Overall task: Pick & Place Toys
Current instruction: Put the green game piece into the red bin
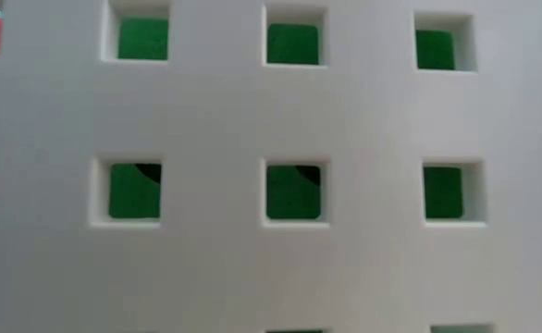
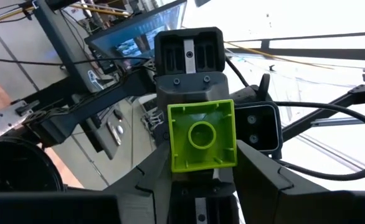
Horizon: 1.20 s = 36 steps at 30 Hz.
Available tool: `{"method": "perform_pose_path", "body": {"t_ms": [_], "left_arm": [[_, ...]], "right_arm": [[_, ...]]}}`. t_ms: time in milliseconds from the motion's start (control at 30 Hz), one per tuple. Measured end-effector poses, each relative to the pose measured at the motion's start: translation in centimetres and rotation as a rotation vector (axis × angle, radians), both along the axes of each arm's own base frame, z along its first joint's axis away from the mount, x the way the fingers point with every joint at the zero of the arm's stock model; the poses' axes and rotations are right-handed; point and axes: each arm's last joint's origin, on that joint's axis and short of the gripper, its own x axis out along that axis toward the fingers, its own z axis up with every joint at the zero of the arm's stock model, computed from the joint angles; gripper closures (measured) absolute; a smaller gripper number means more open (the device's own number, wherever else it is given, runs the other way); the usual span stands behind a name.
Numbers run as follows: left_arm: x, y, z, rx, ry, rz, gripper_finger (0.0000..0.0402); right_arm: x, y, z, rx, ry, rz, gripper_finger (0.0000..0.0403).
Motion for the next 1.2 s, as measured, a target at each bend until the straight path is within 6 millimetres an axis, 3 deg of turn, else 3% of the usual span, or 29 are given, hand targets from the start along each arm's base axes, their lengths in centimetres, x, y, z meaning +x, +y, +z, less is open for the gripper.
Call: {"method": "perform_pose_path", "body": {"t_ms": [100,333,533,900,1200], "left_arm": [[0.0,0.0,0.0,0.000,0.000,0.000,0.0260],[0.0,0.0,0.0,-0.007,0.004,-0.004,0.0186],[-0.1,-0.2,0.2,0.031,-0.026,-0.047,0.0175],[-3.0,-0.6,3.0,0.287,-0.122,0.005,0.0172],[-7.6,-1.2,4.8,0.463,-0.034,0.033,0.0188]], "right_arm": [[0.0,0.0,0.0,-0.011,0.004,0.001,0.0272],[0.0,0.0,0.0,-0.012,0.004,-0.001,0.0272],[-0.6,0.0,0.6,0.044,-0.037,0.029,0.0272],[-5.7,-1.1,4.1,0.175,-0.149,0.099,0.0272],[-11.3,-5.9,3.4,0.550,-0.050,-0.059,0.0272]]}}
